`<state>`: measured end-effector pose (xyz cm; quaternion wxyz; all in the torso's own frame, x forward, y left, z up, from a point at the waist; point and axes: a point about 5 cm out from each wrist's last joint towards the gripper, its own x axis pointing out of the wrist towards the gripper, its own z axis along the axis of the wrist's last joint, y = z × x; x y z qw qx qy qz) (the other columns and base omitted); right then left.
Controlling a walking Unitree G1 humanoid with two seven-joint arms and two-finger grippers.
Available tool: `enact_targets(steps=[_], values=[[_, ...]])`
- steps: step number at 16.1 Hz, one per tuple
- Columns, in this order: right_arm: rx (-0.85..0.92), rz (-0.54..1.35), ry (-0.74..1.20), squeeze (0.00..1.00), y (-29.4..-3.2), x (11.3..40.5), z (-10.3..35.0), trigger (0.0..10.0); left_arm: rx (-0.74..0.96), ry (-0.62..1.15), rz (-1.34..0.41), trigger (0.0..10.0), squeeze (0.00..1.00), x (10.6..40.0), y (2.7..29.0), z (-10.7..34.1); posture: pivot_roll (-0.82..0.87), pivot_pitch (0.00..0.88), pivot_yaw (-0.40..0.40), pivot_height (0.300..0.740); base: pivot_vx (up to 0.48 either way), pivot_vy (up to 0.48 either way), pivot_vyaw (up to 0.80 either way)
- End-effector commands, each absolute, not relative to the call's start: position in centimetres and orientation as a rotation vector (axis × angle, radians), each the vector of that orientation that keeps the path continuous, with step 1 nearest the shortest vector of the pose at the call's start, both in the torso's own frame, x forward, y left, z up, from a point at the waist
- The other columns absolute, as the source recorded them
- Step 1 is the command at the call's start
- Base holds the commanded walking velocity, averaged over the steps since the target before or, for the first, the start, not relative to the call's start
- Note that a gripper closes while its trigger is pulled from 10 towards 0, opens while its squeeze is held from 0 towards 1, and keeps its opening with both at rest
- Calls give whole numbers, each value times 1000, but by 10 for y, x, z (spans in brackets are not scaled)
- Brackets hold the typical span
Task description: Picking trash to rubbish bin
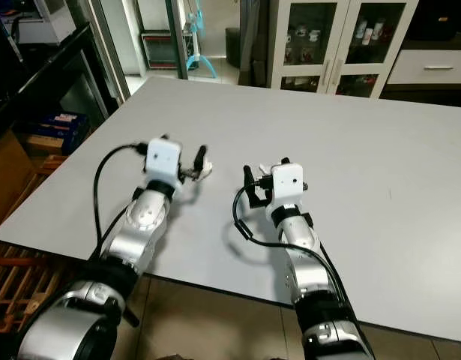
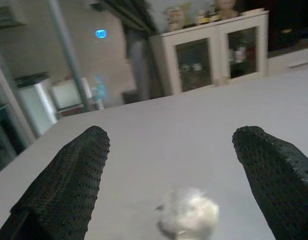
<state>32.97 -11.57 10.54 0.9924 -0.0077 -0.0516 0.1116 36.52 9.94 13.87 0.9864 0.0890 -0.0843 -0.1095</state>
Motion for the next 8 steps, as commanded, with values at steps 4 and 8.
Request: enact_targets(steps=[4, 8], values=[[9, 366, -75, 0, -111, 321, 107, 10000, 229, -100, -266, 10000, 0, 372, 108, 134, -58, 106, 41, 740, 0, 0, 0], [-3, 534, -14, 0, -99, 299, 100, 10000, 227, -122, -226, 10000, 0, 376, 120, 140, -69, 154, 34, 740, 0, 0, 0]])
